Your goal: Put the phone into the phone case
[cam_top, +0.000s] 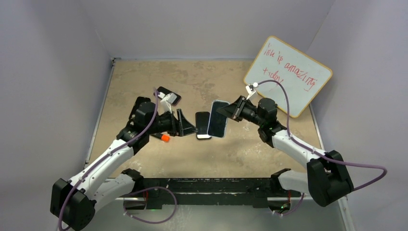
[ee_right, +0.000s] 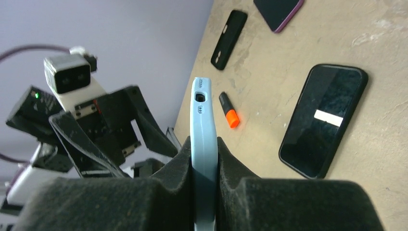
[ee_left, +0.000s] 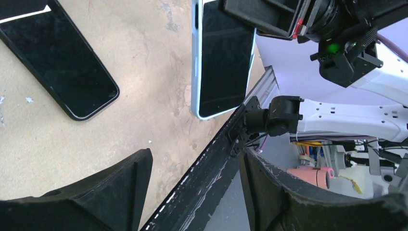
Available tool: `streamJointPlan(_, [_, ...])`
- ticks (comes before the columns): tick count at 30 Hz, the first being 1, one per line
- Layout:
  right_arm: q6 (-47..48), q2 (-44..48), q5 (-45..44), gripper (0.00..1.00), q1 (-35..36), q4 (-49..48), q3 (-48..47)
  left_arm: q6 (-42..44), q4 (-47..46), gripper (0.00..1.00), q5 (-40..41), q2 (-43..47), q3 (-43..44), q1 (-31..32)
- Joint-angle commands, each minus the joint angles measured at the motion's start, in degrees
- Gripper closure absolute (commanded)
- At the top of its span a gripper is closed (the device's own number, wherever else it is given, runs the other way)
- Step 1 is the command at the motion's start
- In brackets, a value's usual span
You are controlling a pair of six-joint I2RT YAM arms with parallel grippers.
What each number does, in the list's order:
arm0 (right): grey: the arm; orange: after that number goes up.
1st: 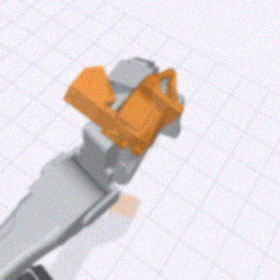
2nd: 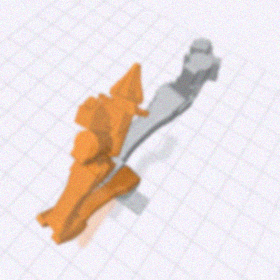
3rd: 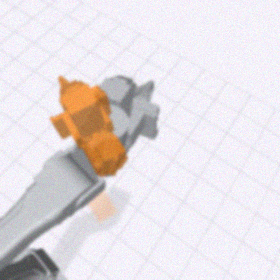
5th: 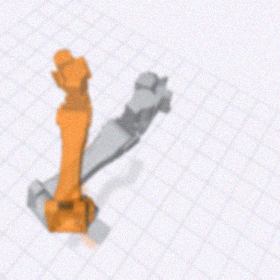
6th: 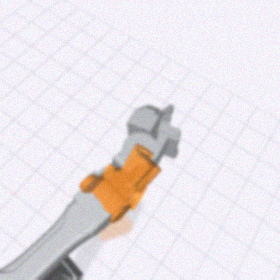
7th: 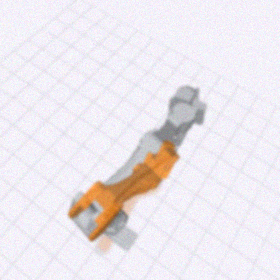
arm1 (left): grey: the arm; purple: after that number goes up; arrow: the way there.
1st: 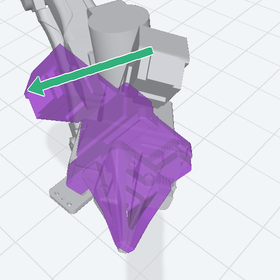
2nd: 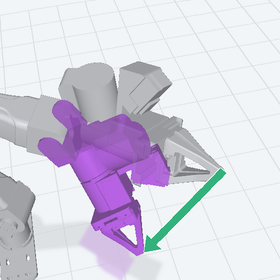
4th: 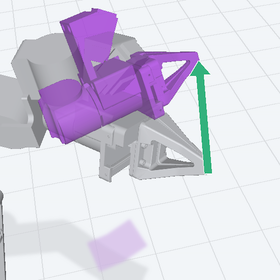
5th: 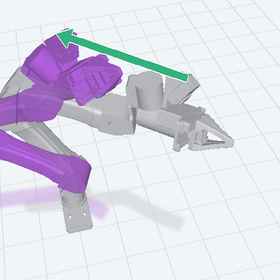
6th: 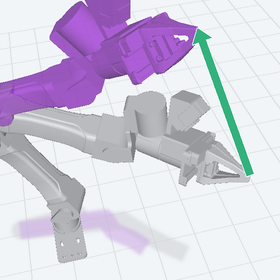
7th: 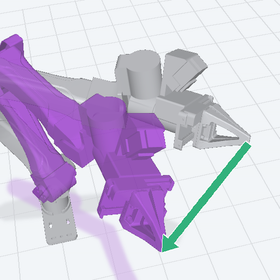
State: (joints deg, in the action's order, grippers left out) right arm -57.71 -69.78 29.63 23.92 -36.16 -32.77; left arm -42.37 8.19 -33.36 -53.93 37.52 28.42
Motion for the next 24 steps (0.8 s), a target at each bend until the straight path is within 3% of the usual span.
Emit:
streamJointPlan(1, [5.5, 1.9, 8.7, 1.00, -0.6, 2.0, -4.4, 1.6, -5.5, 0.32, -2.4, -1.6, 1.2, -0.2])
streamJointPlan(5, [17.3, -2.4, 8.5, 1.00, -3.4, 19.4, -10.9, 5.7, -1.9, 0.26, -0.6, -2.3, 3.2, -0.2])
streamJointPlan(8, [22.4, -7.1, 10.4, 1.00, -5.8, 23.4, -12.8, 9.8, 2.9, 0.16, 1.6, -1.6, 5.3, -0.2])
streamJointPlan(11, [27.4, -12.7, 12.2, 1.00, -7.8, 27.9, -15.6, 13.8, 8.7, 0.13, 5.2, -1.1, 8.0, -0.2])
streamJointPlan(17, [33.4, -24.1, 14.2, 1.00, -10.2, 32.3, -21.1, 17.2, 12.0, 0.12, 9.1, -0.5, 8.5, -0.2])
streamJointPlan(24, [35.4, -30.1, 11.5, 0.85, -11.3, 33.2, -22.1, 19.3, 14.4, 0.12, 12.5, 0.7, 7.9, -0.2])
